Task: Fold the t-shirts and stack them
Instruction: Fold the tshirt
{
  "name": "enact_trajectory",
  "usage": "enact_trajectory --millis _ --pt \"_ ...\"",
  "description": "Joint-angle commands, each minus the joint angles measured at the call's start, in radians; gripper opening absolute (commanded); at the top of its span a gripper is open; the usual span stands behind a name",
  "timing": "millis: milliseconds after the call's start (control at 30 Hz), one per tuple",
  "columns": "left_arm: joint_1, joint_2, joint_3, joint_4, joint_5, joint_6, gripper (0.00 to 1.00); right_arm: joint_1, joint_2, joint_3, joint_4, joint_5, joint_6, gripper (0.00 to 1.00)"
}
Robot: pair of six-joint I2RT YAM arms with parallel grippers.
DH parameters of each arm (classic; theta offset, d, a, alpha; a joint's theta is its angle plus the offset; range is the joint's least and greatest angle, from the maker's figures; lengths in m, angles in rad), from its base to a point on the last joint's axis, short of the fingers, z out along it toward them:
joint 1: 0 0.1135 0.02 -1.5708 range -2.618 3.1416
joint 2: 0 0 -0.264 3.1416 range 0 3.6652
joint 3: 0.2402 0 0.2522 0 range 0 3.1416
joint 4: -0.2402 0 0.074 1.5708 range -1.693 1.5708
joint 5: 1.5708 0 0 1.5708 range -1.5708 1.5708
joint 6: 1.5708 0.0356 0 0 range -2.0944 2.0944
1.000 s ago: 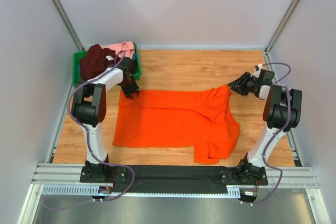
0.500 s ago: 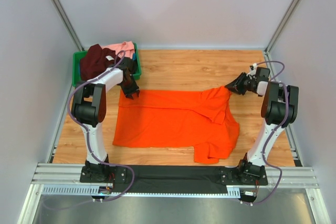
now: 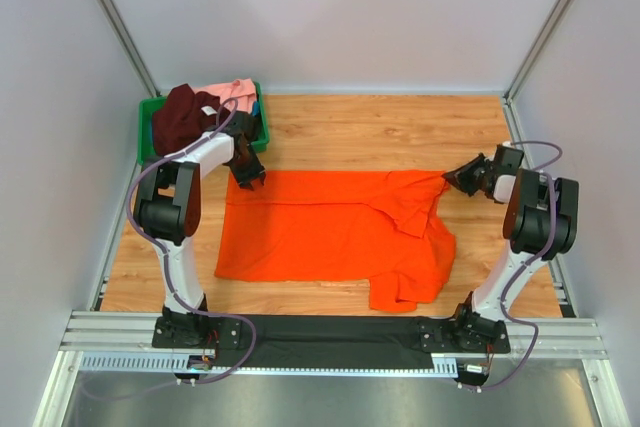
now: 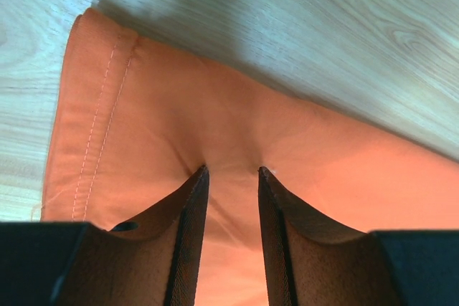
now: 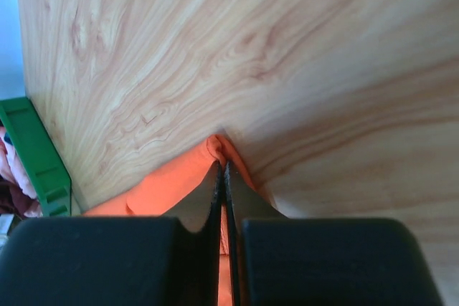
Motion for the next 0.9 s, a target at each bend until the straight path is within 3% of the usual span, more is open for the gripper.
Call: enact_trajectory --millis 0,367,433,567,633,733,867 --pt "0.005 0.006 -0.027 -0.040 -0.044 -0.027 0.42 0.003 -0.055 -0.056 0.083 0.148 0.074 0.00" --pt "0.005 0.001 0.007 -0.052 -0.015 -0.029 0.41 0.003 -0.122 -0.070 0.057 0.133 0.060 0.01" --pt "0.005 -0.020 0.028 -0.048 0.019 -0.008 0.42 0.003 -0.132 -0.011 -0.012 0.127 0.014 0.09" --pt "0.005 -0.075 0.065 -0.058 0.084 0.026 0.44 0.007 -0.205 0.088 -0.332 0.226 -0.097 0.28" --pt "0.005 -0.115 0.080 -0.071 0.096 0.044 0.45 0.038 -0.262 0.125 -0.493 0.294 -0.177 0.30" --pt "0.005 -0.171 0.082 -0.078 0.123 0.069 0.45 0.124 -0.348 0.149 -0.620 0.332 -0.268 0.24" --pt "0.004 -0.267 0.048 -0.092 0.142 0.101 0.45 0.378 -0.463 0.088 -0.695 0.443 -0.311 0.17"
